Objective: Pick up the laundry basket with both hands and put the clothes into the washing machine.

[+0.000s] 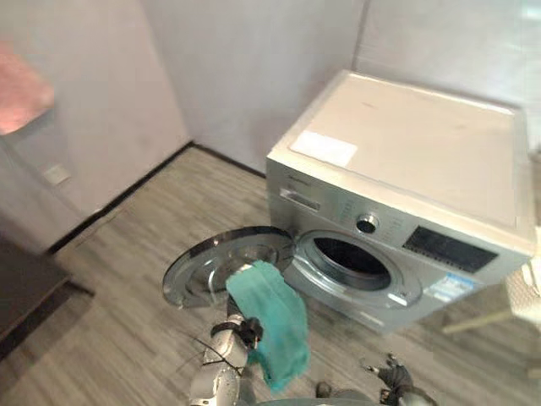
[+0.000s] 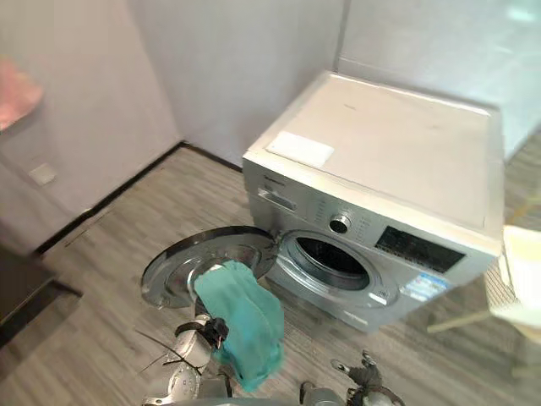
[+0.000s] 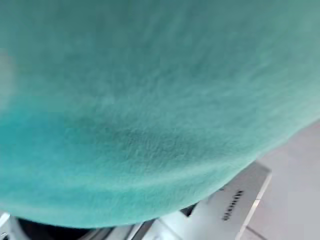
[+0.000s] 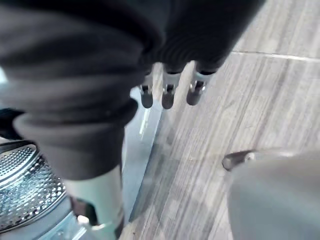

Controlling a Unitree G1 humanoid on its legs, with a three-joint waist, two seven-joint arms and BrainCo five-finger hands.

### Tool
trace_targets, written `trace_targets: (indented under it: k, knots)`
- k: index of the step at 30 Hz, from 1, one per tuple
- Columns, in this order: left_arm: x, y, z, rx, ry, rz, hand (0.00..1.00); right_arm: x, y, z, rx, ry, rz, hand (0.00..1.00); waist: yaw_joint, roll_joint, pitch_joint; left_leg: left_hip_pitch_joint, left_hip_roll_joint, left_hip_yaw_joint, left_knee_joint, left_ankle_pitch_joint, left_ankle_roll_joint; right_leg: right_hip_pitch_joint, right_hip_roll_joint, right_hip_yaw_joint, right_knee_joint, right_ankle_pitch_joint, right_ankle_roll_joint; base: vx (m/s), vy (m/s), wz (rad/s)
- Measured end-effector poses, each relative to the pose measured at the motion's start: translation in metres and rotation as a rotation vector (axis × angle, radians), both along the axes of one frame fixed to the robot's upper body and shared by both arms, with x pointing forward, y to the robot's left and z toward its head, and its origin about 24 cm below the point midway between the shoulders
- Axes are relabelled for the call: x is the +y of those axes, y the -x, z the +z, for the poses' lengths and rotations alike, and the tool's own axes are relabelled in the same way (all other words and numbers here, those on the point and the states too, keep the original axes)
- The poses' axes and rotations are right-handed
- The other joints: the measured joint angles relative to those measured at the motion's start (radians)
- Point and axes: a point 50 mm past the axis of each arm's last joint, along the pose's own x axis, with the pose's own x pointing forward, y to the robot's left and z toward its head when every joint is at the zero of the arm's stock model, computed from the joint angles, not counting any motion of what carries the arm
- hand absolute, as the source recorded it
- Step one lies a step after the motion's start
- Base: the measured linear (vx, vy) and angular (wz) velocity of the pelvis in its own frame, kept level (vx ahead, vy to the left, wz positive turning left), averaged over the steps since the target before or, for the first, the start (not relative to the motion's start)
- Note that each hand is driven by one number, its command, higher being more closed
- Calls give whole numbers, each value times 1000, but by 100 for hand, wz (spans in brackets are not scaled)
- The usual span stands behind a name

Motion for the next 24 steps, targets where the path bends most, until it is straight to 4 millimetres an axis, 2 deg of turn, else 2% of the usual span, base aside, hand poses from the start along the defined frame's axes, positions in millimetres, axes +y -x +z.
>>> trace_targets:
  k: [1, 2, 3, 4, 5, 7, 10, 11, 12, 13, 15, 16, 17, 18, 20, 21, 22, 23, 24]
  knots:
    - [0, -2, -2, 7, -20, -23, 100, 7, -3, -2, 15, -15, 52, 0, -1, -30, -1, 16, -11, 80, -7, -4, 7, -31, -52, -96, 4, 5, 7, 11, 219, -171]
    - [0, -2, -4, 13, -36, -47, 100, 8, -3, -3, 24, -15, 65, 0, -3, -32, -1, 27, -13, 106, -9, -9, 17, -28, -72, -159, -2, 11, 8, 42, 175, -157]
    - [4, -2, -8, 22, -66, -85, 100, 10, -3, -5, 40, -15, 86, 0, -13, -33, -2, 60, -16, 168, -18, -14, 25, -2, -119, -283, -35, 36, -2, 35, 153, -111]
    - [5, -2, -8, 22, -75, -92, 100, 9, -3, -5, 43, -14, 88, 0, -14, -33, -1, 71, -17, 181, -20, -14, 25, 6, -134, -313, -47, 56, 7, 23, 105, -108]
    - [6, -3, -7, 18, -87, -105, 100, 8, -3, -5, 42, -11, 88, 0, -19, -35, -2, 87, -18, 189, -22, -14, 25, 11, -136, -314, -55, 70, 10, -5, 35, -51]
    - [0, -10, -4, -2, -89, -135, 100, 2, -10, -2, 25, 8, 93, 0, -38, -2, 6, 95, -16, 192, -23, -18, 22, -4, -136, -297, -43, 69, 9, -47, -8, -26]
    - [-6, -16, -1, -11, -86, -153, 100, -4, -18, 0, 25, 25, 106, 0, -35, 26, 11, 98, -2, 209, -20, -48, 15, -31, -120, -274, -27, 63, 13, -55, -26, -35]
    - [-8, -17, -3, 2, -76, -150, 100, -4, -19, 0, 23, 30, 120, 0, -36, 28, 9, 112, 0, 222, -36, -48, 15, -33, -130, -299, -19, 38, 14, -35, -18, -38]
    - [-8, -16, -4, 12, -76, -145, 100, -2, -19, 0, 24, 29, 127, 0, -36, 15, 14, 124, 0, 233, -44, -48, 14, -31, -145, -328, -11, 38, 15, -8, -19, -37]
    - [-7, -15, -8, 33, -72, -128, 100, -1, -19, 0, 26, 28, 140, 0, -35, 17, 8, 139, 9, 244, -48, -54, 4, -28, -146, -343, 4, 36, 10, 28, -23, -29]
    - [-4, -14, -10, 51, -81, -113, 100, 4, -19, -1, 19, 5, 144, 0, -37, -2, 7, 136, 42, 242, -31, -74, -17, -34, -123, -352, 26, 19, -6, 53, -118, -12]
    - [-2, -15, -11, 64, -72, -87, 100, 5, -16, -2, 20, -16, 121, 0, -32, -9, 5, 122, 80, 235, 2, -89, -29, -34, -98, -366, 41, -2, -12, 119, -220, 2]
    - [2, -15, -12, 79, -57, -49, 100, 9, -14, -3, 20, -36, 111, 0, -33, -8, 5, 108, 125, 216, 48, -98, -25, -16, -64, -387, 41, -20, -28, 136, -202, 7]
    - [5, -15, -12, 87, -48, -29, 100, 10, -14, -3, 19, -45, 111, 0, -33, -9, 5, 101, 147, 207, 81, -100, -20, -6, -45, -395, 34, -23, -32, 149, -216, 14]
    - [13, -17, -13, 108, -7, 51, 100, 9, -15, -2, -3, -60, 104, 0, -35, 7, 17, 31, 257, 167, 283, -98, 7, 63, 38, -421, -2, -22, -66, 222, -256, 3]
    - [15, -19, -12, 111, 0, 69, 100, 10, -16, -1, -12, -68, 97, 0, -35, 6, 23, 4, 278, 155, 352, -81, 35, 82, 49, -418, -14, -23, -75, 235, -185, -3]
    - [14, -25, -8, 95, 7, 67, 100, 12, -19, 0, -30, -86, 86, 0, -33, -8, 51, -50, 286, 130, 444, -79, 49, 116, 44, -417, -27, -24, -80, 113, -51, 8]
    - [10, -38, 2, 55, 18, 58, 100, 15, -27, 2, -57, -124, 50, 0, -35, -32, 86, -94, 247, 131, 450, -84, 43, 116, 13, -421, -19, -24, -80, 75, 11, 22]
    - [2, -60, 21, -10, 30, 38, 100, 19, -39, 6, -98, -179, -2, 0, -39, -34, 124, -153, 193, 136, 415, -82, 40, 93, -21, -431, 0, -24, -79, 4, 57, 25]
